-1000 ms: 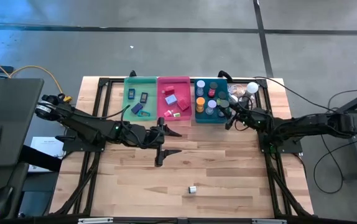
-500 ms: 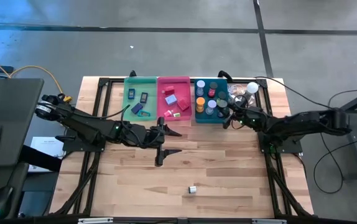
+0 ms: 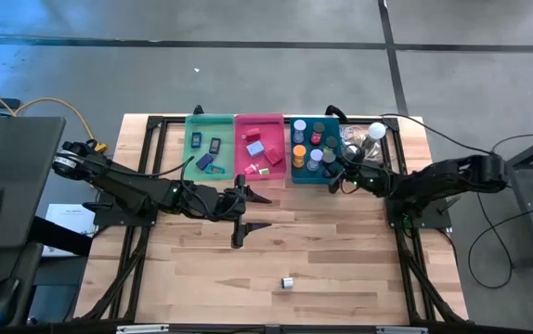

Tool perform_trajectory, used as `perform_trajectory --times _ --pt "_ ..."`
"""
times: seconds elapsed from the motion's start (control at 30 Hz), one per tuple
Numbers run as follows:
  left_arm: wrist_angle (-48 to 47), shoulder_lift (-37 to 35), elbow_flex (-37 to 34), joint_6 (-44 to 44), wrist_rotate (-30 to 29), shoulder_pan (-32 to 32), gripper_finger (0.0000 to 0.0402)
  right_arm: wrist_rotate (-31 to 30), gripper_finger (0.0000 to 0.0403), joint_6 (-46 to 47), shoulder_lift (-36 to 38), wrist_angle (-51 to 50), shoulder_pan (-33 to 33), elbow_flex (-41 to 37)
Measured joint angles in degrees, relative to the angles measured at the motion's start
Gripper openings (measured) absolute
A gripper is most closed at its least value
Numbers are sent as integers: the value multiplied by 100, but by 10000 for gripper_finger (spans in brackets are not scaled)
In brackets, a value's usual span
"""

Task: Pick & Place Office items
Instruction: Put the blue hourglass into the dark blue bin

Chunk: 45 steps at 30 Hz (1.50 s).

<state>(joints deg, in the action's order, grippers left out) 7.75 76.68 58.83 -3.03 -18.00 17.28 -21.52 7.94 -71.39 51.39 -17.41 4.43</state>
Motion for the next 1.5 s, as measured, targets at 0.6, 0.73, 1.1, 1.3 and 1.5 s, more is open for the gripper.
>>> perform_trajectory --times 0.6,0.73,1.1,1.3,1.5 --pt "43 -2 0 13 0 0 276 55 198 88 -313 -77 4 0" --pt "43 -2 0 13 0 0 276 71 195 88 -313 -215 4 1" --pt "133 -2 2 107 -2 0 276 229 198 140 -307 -304 4 2" --pt "128 -1 2 109 -2 0 276 87 196 152 -303 -334 4 2" --pt "126 -2 2 109 -2 0 276 58 196 162 -263 -429 4 9"
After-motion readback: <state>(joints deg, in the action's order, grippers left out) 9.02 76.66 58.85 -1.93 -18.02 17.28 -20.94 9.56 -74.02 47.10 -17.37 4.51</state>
